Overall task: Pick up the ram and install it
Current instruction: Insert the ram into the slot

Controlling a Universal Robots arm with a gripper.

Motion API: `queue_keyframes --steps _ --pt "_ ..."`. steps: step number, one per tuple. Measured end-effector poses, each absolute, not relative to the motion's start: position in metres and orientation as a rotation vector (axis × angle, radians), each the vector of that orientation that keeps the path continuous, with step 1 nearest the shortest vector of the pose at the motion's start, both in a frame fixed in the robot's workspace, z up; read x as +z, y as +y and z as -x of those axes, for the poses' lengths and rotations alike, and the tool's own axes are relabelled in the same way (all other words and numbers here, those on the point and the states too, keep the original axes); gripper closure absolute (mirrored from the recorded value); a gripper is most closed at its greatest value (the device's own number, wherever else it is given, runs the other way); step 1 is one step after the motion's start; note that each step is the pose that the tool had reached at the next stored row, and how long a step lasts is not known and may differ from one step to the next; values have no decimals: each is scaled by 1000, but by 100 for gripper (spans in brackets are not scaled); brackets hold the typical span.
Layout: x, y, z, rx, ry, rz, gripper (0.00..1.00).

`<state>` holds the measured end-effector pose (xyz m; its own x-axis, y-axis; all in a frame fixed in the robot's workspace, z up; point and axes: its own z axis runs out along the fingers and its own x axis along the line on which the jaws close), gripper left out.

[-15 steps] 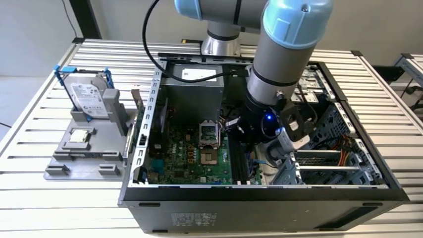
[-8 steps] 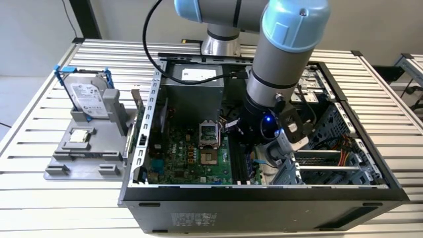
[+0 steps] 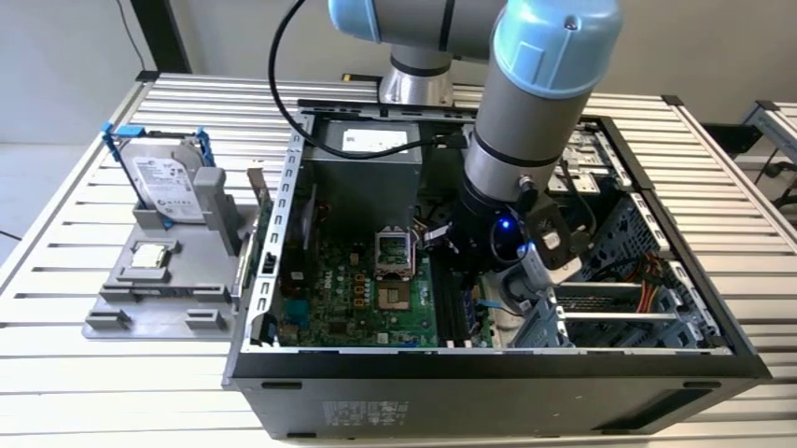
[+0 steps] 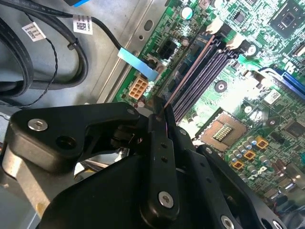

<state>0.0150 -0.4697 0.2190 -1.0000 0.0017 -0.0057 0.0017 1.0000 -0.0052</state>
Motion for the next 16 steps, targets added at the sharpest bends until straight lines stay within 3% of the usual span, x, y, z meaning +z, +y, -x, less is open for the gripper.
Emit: queue_keyframes --steps 16 --pt "218 -470 -14 -16 3136 -5 100"
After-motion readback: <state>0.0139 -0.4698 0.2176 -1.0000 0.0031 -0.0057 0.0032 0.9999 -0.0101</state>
